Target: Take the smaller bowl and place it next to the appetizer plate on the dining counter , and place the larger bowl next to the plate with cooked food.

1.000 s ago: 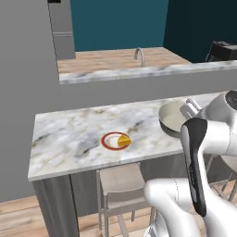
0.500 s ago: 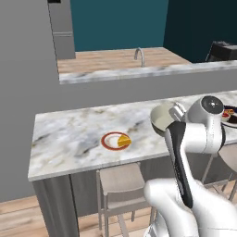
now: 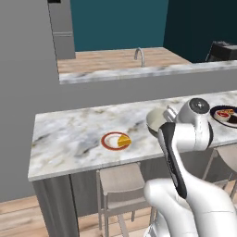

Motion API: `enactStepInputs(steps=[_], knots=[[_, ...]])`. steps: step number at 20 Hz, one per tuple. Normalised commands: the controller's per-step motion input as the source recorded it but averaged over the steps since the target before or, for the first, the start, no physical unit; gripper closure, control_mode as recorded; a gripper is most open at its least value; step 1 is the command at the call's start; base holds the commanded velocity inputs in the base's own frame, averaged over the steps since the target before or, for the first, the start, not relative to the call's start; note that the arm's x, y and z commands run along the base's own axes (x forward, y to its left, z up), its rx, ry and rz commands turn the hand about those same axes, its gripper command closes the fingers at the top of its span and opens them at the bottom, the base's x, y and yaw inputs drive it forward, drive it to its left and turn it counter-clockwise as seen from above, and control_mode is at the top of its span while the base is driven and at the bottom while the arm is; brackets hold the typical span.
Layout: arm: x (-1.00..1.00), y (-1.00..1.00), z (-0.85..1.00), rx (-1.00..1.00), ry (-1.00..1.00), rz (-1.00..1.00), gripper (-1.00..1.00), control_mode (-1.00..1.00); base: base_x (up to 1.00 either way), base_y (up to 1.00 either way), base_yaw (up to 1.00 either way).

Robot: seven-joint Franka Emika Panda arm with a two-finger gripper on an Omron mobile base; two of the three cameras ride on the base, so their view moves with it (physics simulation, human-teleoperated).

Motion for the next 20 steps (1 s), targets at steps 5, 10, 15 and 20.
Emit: enactStepInputs(steps=[5,10,15,20], knots=[[0.0,0.02,-0.18,0.0,0.09,0.0,1.0,-1.0,0.0,0.0,0.0],[0.0,0.03,-0.17,0.0,0.07,0.0,1.0,-1.0,0.0,0.0,0.0],[0.0,0.0,-0.19,0.0,0.01,0.0,1.0,-1.0,0.0,0.0,0.0],[0.05,0.0,-0.18,0.0,0.0,0.0,1.0,-1.0,0.0,0.0,0.0]])
